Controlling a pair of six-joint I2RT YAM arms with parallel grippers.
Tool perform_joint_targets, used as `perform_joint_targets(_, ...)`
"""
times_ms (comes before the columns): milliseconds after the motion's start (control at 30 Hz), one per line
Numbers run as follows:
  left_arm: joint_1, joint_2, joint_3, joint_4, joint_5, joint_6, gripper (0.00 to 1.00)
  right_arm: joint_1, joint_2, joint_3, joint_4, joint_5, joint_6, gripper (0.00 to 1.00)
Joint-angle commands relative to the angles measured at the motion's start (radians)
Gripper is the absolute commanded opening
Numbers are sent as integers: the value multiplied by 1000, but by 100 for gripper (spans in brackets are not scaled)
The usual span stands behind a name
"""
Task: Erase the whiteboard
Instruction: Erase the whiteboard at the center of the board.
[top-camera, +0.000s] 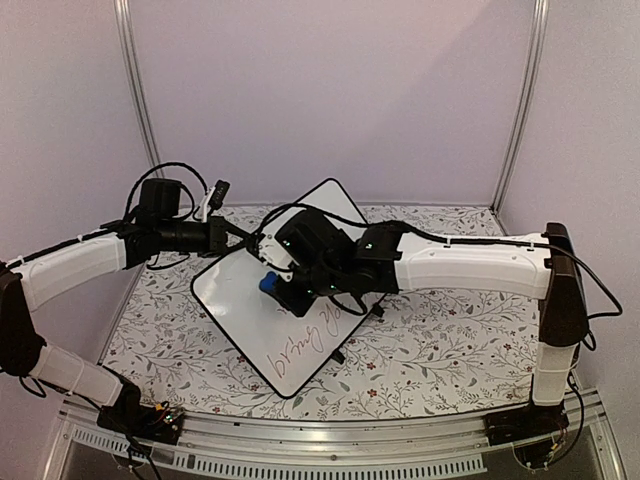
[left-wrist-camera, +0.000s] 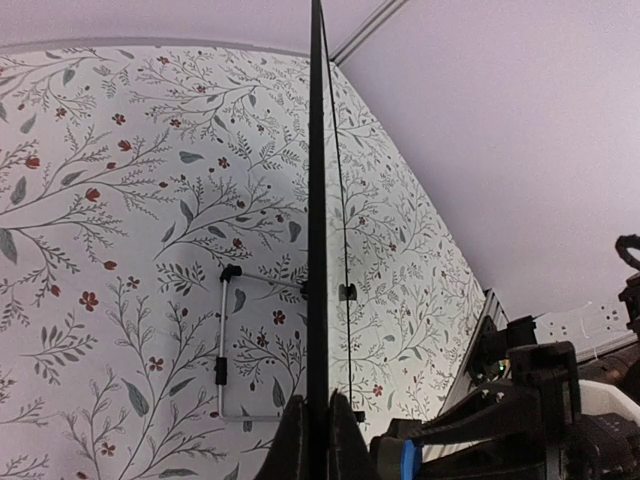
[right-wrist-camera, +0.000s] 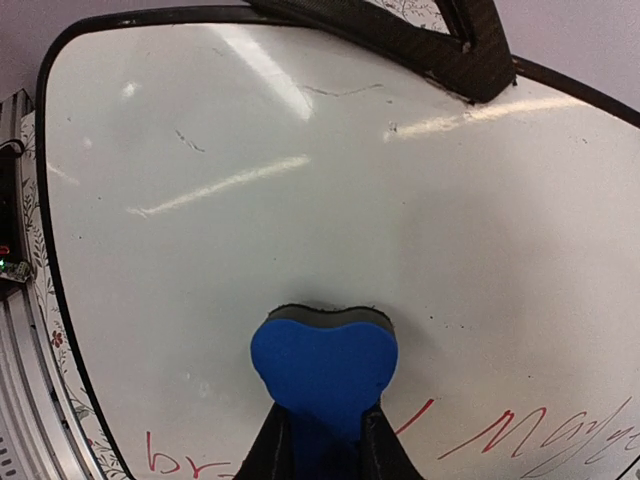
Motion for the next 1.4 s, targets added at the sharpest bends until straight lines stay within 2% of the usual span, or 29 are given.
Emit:
perform_joint_targets(0,-16,16,11,-6,4,20,0,-2,3,-11,31,-29,3,3)
perform_joint_targets(233,-15,17,11,-4,3,20,0,-3,-26,-60,50,-56,22,3)
perform_joint_targets(1367,-14,19,10,-4,0,22,0,-1,-59,-104,52,-42,23,4)
